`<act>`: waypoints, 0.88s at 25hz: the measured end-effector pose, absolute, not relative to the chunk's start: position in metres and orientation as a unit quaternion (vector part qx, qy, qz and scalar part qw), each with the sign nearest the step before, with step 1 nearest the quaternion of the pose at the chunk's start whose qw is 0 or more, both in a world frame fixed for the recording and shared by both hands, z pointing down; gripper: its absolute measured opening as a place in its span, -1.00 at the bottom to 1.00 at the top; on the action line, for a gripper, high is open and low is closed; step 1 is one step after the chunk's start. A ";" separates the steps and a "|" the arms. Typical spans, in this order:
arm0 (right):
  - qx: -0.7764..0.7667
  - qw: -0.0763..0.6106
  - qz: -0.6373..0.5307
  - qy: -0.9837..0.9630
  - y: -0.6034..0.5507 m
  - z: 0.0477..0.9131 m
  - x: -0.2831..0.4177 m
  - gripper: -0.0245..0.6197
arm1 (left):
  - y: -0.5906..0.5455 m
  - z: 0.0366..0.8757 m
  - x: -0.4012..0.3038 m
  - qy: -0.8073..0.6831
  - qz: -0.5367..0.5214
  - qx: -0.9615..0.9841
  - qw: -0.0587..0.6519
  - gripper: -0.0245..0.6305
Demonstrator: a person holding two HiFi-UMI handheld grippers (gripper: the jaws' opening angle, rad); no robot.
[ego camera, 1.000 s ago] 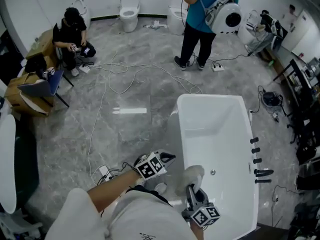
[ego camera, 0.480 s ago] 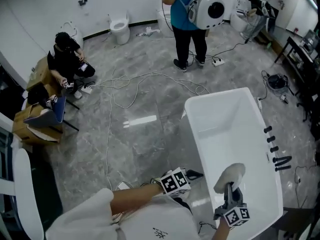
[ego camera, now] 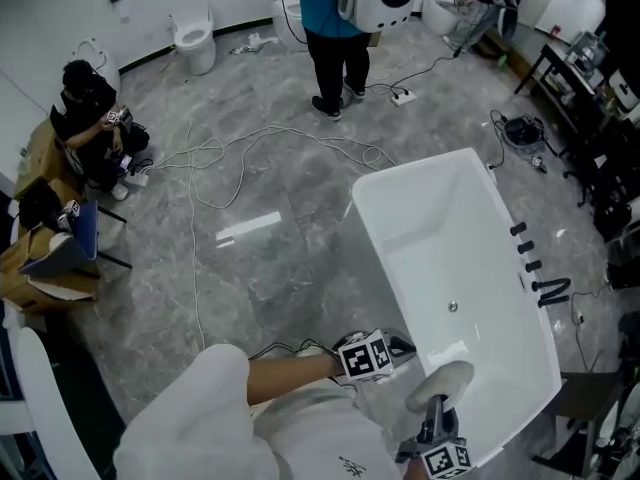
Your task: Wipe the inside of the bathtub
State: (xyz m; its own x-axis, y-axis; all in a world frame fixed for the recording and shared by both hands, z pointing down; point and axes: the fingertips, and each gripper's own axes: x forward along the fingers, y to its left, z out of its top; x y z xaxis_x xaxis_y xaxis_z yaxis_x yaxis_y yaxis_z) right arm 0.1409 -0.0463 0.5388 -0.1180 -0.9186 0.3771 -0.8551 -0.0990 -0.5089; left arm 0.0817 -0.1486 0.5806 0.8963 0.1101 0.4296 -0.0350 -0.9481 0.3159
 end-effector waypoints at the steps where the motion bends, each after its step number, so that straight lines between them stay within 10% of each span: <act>1: -0.668 0.054 -0.327 0.666 -0.045 0.535 0.143 -0.64 | -0.143 0.579 0.085 0.024 0.224 0.961 0.161 -0.89; 22: -0.592 0.067 -0.304 0.743 -0.006 0.533 0.150 -0.64 | -0.064 0.556 0.094 -0.050 0.223 0.962 0.147 -0.89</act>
